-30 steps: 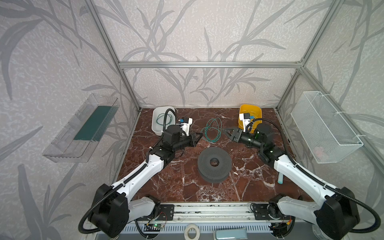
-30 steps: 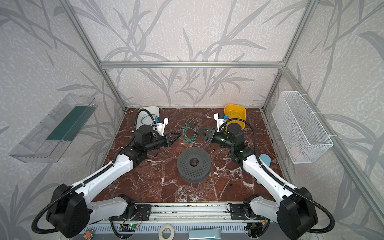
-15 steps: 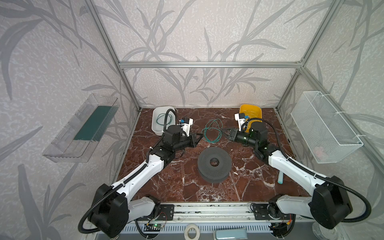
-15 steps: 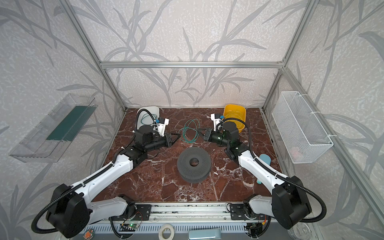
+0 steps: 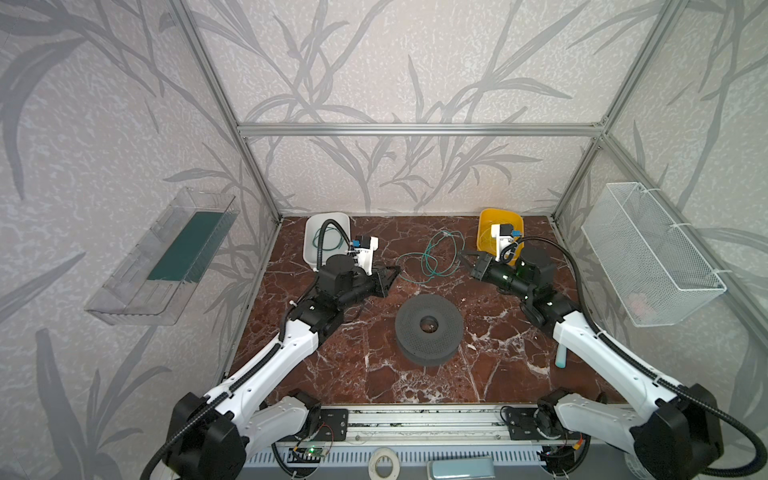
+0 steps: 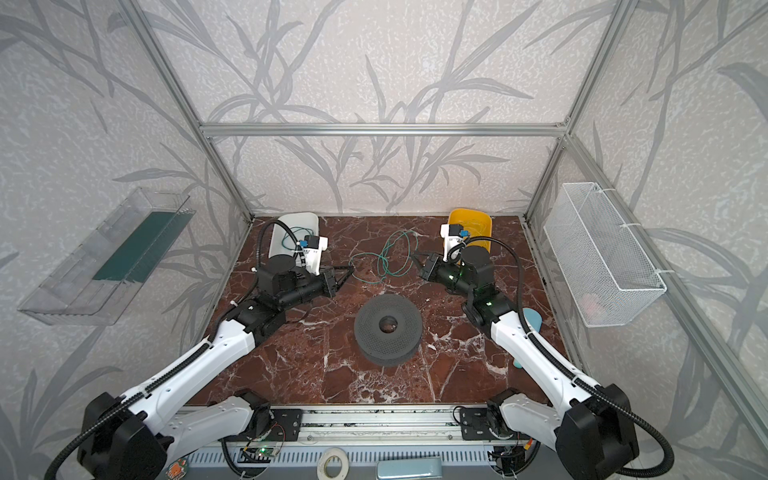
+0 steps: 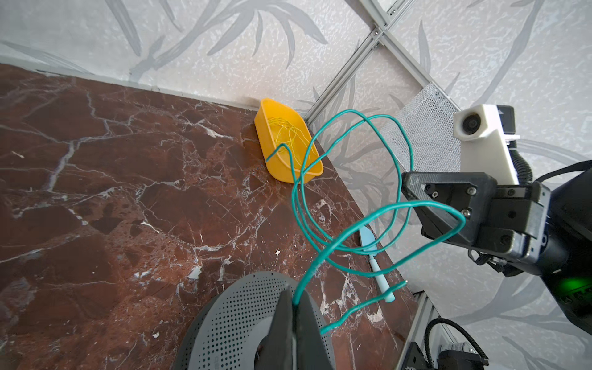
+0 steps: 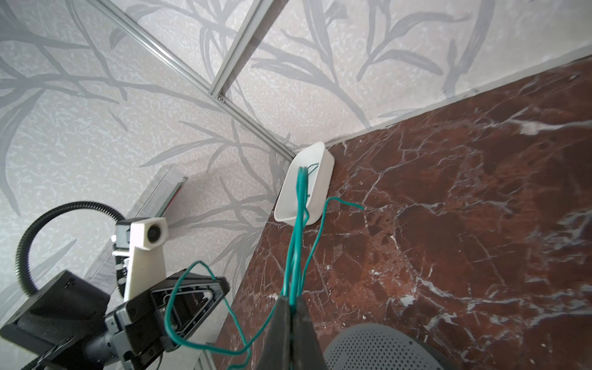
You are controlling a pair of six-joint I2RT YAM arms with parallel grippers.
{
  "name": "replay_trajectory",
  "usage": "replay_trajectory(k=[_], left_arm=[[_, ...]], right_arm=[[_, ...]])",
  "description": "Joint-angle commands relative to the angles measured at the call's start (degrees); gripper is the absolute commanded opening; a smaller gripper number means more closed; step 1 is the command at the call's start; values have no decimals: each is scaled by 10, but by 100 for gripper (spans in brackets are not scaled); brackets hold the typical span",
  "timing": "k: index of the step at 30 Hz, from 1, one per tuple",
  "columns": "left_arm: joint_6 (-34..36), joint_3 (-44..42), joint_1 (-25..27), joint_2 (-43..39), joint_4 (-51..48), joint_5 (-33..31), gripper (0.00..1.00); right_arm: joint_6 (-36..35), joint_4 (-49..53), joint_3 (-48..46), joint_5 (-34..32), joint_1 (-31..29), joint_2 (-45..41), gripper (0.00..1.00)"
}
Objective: Wrap the cables
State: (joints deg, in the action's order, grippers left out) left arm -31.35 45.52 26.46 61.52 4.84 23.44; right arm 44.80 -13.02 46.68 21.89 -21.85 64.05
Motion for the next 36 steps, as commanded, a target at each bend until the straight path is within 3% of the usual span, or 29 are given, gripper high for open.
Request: replay_trajectory(k=[1,7,10,13,19,26,28,31,36], left_arm=[[15,-8,-12,-14,-37,-35,0],[38,-16,-24,-15,-85,-13,0],[60,-9,-25,-16,-146,-36,0],[70,6,-25,-9,-218,-99,0],[83,77,-26,47,-375,-291,0],[76,105,-26,54,-406,-457,0],[82,104,-26,53,-394,-439,0],[97,111,-25,53,-375,-360,0],[129,163,-24,47,-391,-271,22]], right_arm=[[-3,18,-14,-33,37,-24,0],[-14,43,9,-38,100,-38,0],[-33,70,29,-53,130,-44,0],[-41,90,40,-73,162,-53,0],[-34,112,63,-69,218,-58,0],[-29,114,50,-48,226,-70,0],[-13,91,42,-4,226,-68,0],[3,76,43,58,205,-58,0],[-3,70,56,82,137,-64,0]])
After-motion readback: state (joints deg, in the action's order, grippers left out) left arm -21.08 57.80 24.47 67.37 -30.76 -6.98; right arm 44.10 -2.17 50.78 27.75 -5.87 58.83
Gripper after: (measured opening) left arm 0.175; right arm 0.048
